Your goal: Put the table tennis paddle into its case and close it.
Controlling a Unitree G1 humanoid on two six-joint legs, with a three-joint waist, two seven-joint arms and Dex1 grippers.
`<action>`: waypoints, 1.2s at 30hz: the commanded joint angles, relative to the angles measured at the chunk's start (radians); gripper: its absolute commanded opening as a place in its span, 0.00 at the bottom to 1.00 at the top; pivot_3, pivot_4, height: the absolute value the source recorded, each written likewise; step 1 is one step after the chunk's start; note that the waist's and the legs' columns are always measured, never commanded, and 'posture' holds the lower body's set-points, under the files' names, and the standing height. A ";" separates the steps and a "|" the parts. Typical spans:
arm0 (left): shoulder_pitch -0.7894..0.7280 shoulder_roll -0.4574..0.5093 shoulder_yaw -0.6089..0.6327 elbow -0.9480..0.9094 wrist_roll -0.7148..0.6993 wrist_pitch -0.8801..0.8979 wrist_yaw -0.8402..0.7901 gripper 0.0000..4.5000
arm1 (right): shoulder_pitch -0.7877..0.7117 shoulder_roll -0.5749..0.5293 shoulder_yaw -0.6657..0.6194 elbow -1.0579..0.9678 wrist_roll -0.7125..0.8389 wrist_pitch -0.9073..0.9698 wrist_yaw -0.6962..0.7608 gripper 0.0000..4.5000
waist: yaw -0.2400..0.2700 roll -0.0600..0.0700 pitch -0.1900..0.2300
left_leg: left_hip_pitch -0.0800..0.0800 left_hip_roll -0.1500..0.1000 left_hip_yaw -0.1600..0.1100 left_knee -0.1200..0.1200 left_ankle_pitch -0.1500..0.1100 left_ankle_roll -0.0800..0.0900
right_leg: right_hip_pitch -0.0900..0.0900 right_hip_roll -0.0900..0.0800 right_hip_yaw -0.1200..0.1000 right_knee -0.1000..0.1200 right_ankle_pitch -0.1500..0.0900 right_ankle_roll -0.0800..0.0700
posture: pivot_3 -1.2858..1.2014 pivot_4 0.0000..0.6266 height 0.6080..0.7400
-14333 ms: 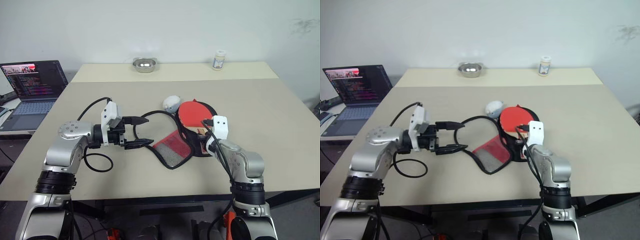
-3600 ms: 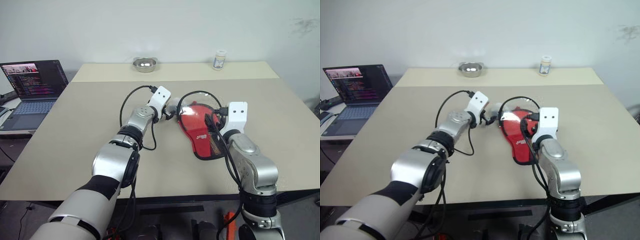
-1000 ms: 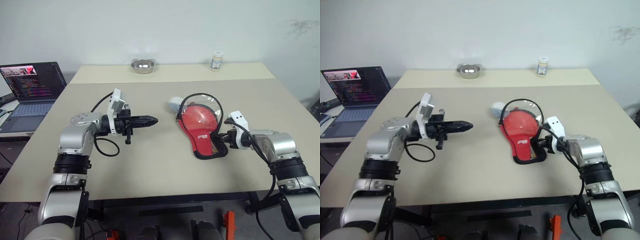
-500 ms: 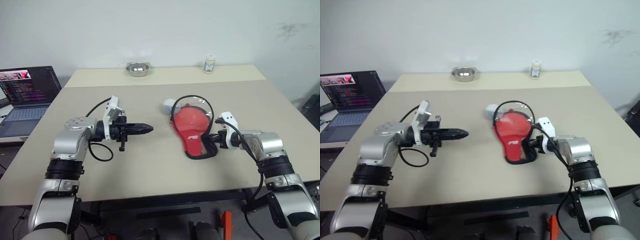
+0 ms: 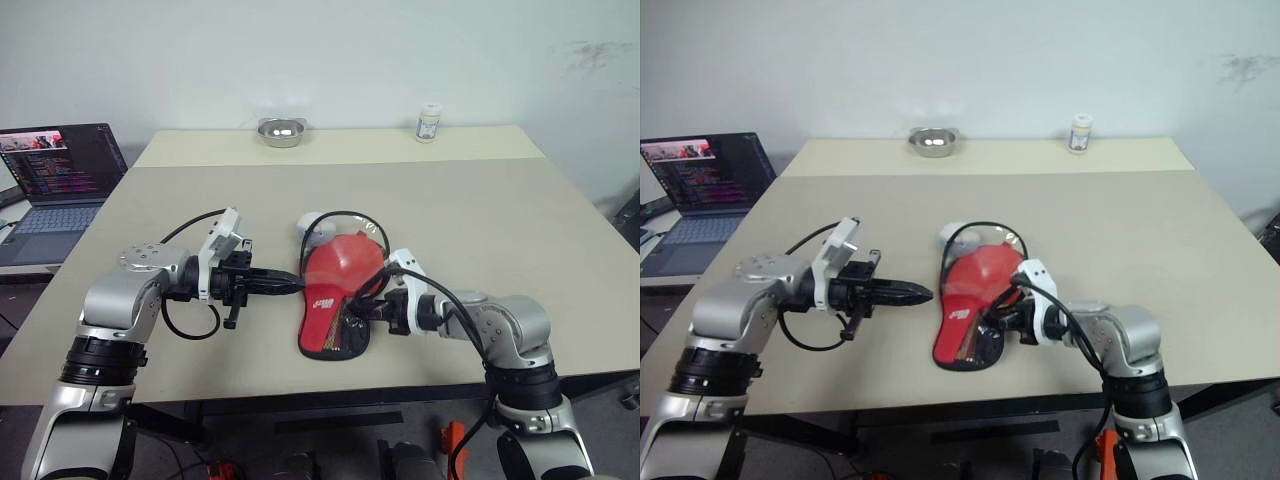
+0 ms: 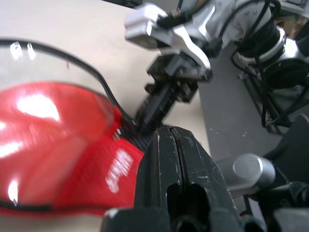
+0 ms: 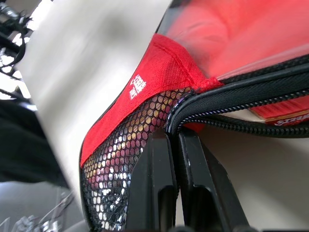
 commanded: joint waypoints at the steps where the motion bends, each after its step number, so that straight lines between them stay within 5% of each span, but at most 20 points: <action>1: -0.014 0.020 0.002 -0.067 -0.032 0.033 0.014 0.00 | 0.034 -0.039 0.012 -0.090 0.054 0.029 0.014 0.01 | 0.000 0.000 0.000 | 0.000 0.000 0.000 0.000 0.000 0.000 | 0.000 0.000 0.000 0.000 0.000 0.000 | 0.52 0.24 1.00; 16: 0.004 0.012 -0.011 -0.050 -0.031 0.014 0.024 0.00 | 0.041 -0.218 -0.022 -0.074 0.083 0.016 0.013 0.01 | 0.005 0.000 0.000 | 0.002 0.000 0.000 0.000 -0.001 0.001 | 0.003 0.000 -0.001 -0.001 0.000 0.000 | 0.52 0.24 1.00; 25: 0.026 0.013 -0.011 -0.020 -0.029 -0.032 0.016 0.00 | 0.040 -0.191 -0.047 -0.074 0.079 0.028 -0.045 0.01 | 0.008 0.000 0.000 | 0.003 0.000 0.000 0.000 -0.001 0.001 | 0.004 0.000 -0.001 -0.001 0.000 0.000 | 0.52 0.24 1.00; 28: 0.032 0.012 -0.010 -0.014 -0.028 -0.042 0.016 0.00 | 0.046 -0.178 -0.071 -0.100 0.086 0.054 -0.071 0.15 | 0.008 0.000 0.000 | 0.003 0.000 0.000 0.000 -0.001 0.001 | 0.004 0.000 -0.001 -0.001 0.000 0.000 | 0.52 0.24 1.00; 36: 0.050 0.006 -0.004 -0.011 -0.027 -0.061 0.024 0.00 | 0.091 -0.246 -0.080 -0.230 0.078 0.109 -0.115 0.74 | 0.012 0.000 0.000 | 0.003 0.000 0.000 0.000 -0.001 0.001 | 0.004 0.000 -0.001 -0.001 0.000 0.000 | 0.52 0.24 1.00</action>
